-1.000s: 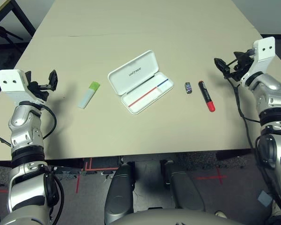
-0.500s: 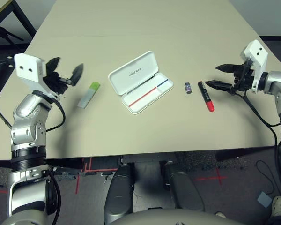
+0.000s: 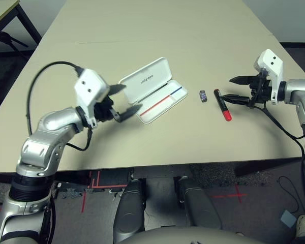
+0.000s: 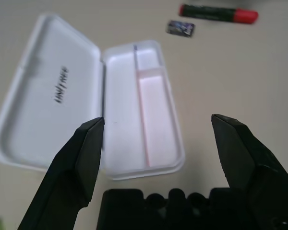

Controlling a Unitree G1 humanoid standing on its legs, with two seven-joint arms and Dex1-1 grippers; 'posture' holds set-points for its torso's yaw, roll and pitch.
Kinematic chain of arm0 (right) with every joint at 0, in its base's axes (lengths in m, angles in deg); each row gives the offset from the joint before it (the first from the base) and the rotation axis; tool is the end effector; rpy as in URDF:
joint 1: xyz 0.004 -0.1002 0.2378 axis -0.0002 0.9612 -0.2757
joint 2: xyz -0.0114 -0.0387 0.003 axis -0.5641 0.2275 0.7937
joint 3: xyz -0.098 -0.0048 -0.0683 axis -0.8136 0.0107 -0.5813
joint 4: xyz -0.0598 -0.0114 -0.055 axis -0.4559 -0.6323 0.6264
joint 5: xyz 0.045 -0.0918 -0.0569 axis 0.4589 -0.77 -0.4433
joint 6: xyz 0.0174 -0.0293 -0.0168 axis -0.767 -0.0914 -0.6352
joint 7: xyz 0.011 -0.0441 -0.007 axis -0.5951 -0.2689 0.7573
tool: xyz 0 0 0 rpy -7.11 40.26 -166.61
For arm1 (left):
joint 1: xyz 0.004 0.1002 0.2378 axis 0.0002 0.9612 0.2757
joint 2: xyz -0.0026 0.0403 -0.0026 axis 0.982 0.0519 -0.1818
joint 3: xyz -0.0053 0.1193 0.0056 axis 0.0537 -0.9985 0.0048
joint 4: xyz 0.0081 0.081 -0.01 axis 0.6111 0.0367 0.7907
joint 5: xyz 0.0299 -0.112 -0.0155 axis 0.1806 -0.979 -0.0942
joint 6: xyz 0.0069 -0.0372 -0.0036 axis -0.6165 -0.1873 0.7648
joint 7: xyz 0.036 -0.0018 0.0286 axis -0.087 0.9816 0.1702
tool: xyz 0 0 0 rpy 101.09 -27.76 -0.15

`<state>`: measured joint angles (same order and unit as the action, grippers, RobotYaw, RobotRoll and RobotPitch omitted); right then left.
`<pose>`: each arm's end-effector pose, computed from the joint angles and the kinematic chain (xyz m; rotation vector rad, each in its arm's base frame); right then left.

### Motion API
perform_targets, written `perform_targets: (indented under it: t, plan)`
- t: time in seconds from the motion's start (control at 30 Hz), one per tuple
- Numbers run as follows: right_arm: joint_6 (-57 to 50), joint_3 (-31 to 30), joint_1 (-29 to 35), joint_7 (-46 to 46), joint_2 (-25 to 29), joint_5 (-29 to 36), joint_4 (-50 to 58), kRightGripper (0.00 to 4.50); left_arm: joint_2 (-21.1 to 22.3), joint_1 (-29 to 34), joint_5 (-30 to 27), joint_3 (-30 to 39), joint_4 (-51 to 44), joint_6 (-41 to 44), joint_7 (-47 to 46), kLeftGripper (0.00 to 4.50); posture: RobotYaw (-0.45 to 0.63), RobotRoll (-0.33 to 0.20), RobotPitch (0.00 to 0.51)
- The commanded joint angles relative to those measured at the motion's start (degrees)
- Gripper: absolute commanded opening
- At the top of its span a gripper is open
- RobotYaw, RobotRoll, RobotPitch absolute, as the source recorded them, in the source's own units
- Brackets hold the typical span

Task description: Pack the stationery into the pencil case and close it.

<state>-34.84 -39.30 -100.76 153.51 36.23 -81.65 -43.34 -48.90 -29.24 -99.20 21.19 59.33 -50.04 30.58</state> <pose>0.3415 -0.3090 0.1914 -0.4182 0.2713 0.8825 0.2526 0.2070 0.1684 0.3984 0.1329 -0.9275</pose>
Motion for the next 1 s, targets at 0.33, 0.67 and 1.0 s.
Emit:
perform_targets:
  t: [0.33,0.67,1.0]
  plan:
    - [-0.87,-0.43,2.4,-0.9,-0.42,-0.5,2.64,4.5,-2.2,-4.47,9.55,-13.21,3.47,1.73,3.33,4.47,0.04,0.0,0.21]
    - [-0.95,-0.4,3.05,-2.13,-0.82,-0.57,3.56,4.5,-4.22,-6.86,13.32,-16.27,8.02,1.51,5.1,4.47,0.02,0.0,0.21]
    - [-0.84,0.04,4.01,-3.72,-0.95,-0.3,4.79,4.5,-4.69,-8.94,16.26,-17.22,11.63,3.78,6.42,4.47,0.0,0.0,0.207]
